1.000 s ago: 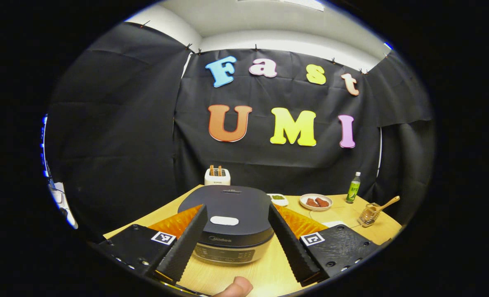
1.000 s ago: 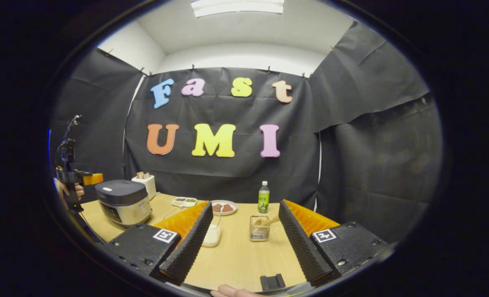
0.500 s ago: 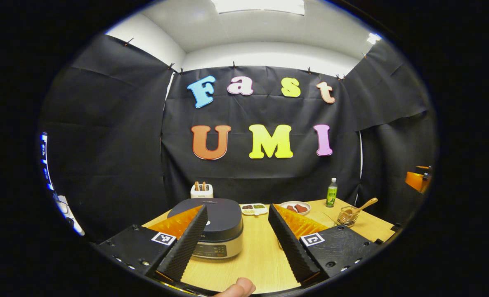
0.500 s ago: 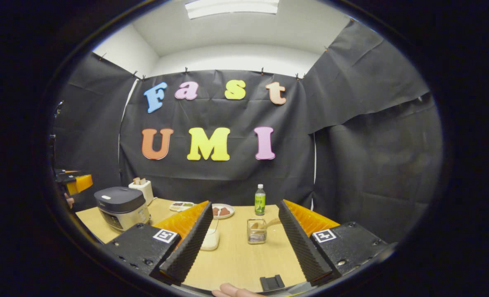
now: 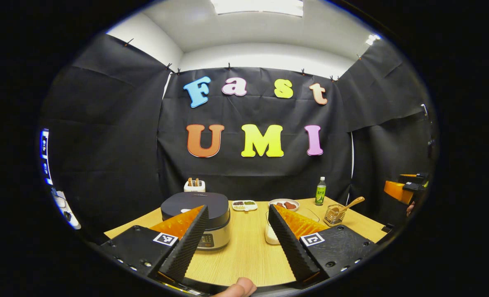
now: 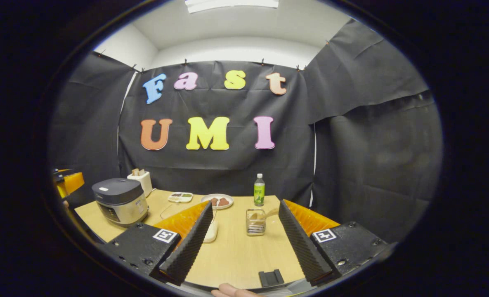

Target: Close the left gripper, press the button to open the rice cooker; take a wooden spoon from the chopstick holder with the right hand, scoop a spoonful of rice and pour it into the rice cooker, then put the wooden spoon back into the chopstick holder.

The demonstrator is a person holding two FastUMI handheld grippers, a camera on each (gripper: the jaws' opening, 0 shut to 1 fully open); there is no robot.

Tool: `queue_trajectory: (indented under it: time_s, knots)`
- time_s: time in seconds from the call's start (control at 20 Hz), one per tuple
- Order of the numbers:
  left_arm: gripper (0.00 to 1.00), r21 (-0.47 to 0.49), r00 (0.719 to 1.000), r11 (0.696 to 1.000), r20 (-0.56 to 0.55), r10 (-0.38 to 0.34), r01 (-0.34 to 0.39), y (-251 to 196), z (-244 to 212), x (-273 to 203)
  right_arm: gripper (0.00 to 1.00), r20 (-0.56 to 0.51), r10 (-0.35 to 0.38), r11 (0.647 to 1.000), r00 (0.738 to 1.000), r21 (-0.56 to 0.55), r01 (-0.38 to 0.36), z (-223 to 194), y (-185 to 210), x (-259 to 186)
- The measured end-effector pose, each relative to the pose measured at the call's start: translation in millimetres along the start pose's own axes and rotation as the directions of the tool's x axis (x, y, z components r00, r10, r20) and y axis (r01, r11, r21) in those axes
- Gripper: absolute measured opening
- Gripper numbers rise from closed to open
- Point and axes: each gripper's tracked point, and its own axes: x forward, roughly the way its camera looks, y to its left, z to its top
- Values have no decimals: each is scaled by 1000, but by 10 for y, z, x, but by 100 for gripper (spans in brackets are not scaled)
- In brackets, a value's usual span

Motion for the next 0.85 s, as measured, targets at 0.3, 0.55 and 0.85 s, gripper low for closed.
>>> queue_trajectory:
  time_s: [0.3,0.55,0.85]
  knots:
    - [93,2,1000,1000,-9,4,-4,5,-30,-24,100,18,9,1000,1000,-29,-8,44,83,-40]
    - [93,5,1000,1000,2,2,-2,13,4,-43,100,15,9,1000,1000,-29,-9,40,88,-41]
    - [93,1,1000,1000,-1,-5,5,-17,1,-21,100,16,37,999,999,-32,-36,61,157,-102]
